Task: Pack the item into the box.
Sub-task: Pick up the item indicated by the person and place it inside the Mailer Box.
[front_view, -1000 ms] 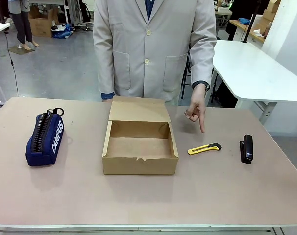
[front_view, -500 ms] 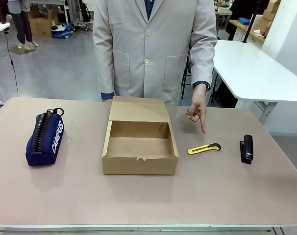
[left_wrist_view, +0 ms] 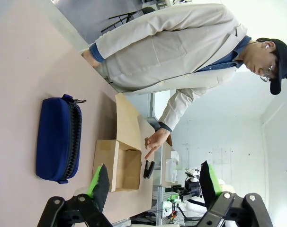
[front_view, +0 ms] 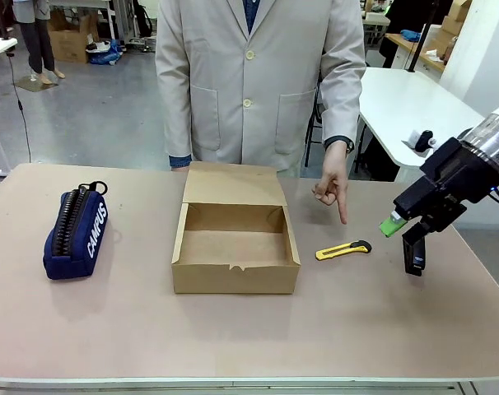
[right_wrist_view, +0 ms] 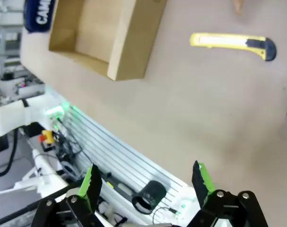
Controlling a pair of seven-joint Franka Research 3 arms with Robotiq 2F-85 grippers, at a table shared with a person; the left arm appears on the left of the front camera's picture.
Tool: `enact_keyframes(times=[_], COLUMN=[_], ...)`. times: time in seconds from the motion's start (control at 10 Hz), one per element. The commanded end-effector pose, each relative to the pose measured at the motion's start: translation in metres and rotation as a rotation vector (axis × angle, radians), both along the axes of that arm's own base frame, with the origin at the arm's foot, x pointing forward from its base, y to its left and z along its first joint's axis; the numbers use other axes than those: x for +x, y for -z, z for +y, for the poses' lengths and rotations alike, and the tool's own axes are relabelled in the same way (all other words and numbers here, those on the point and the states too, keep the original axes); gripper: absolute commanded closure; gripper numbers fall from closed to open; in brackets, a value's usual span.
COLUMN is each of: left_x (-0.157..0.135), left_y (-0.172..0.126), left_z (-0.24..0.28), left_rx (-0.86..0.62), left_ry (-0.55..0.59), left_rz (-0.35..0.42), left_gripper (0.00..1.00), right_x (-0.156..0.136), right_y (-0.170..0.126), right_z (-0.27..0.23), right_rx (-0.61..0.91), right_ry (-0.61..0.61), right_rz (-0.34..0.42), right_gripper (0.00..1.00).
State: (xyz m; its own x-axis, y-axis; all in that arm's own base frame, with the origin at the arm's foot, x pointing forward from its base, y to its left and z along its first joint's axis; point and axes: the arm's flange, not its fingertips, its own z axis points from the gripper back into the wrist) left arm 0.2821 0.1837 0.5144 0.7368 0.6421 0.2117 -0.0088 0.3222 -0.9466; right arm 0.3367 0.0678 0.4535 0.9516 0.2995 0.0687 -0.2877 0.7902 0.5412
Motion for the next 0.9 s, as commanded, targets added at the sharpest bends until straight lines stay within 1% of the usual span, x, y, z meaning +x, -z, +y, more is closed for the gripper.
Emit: enact_keyframes(times=[0.0,0.1,0.2,0.3,0.4,0.5,0.6,0.7,0.8], left_x=[0.001,0.001,0.001,0.001,0.001,0.001,0.001,0.001,0.001], left_y=[-0.002,-0.002,-0.002,-0.002,-0.002,-0.002,-0.002,-0.002,-0.002], left_z=[-0.001,-0.001,-0.001,-0.001,-0.001,-0.001,-0.001,-0.001,-0.001], left_rx=[-0.016,-0.016,-0.016,-0.016,-0.016,-0.016,-0.016,-0.016,-0.016], left_ry=[0.0,0.0,0.0,0.0,0.0,0.0,0.0,0.0,0.0], left_rz=[-0.022,-0.022,-0.022,-0.022,-0.022,-0.022,-0.022,-0.022,-0.022], left_gripper=[0.0,0.0,0.0,0.0,0.0,0.0,0.0,0.0,0.0], right_x=[0.005,0.0,0.003,0.012,0.012,0.001,-0.007,-0.012,-0.018], right_y=[-0.015,0.0,0.019,0.031,0.04,0.046,0.049,0.048,0.044], right_z=[-0.018,0.0,0.032,0.042,0.047,0.051,0.054,0.06,0.066], right_rx=[0.12,0.0,-0.148,-0.147,-0.215,-0.256,-0.296,-0.383,-0.421], right_ry=[0.129,0.0,-0.373,-0.567,-0.835,-1.052,-1.121,-0.981,-0.834], right_rz=[0.031,0.0,-0.073,-0.157,-0.231,-0.329,-0.428,-0.495,-0.475], right_gripper=[0.0,0.0,0.0,0.0,0.0,0.0,0.0,0.0,0.0])
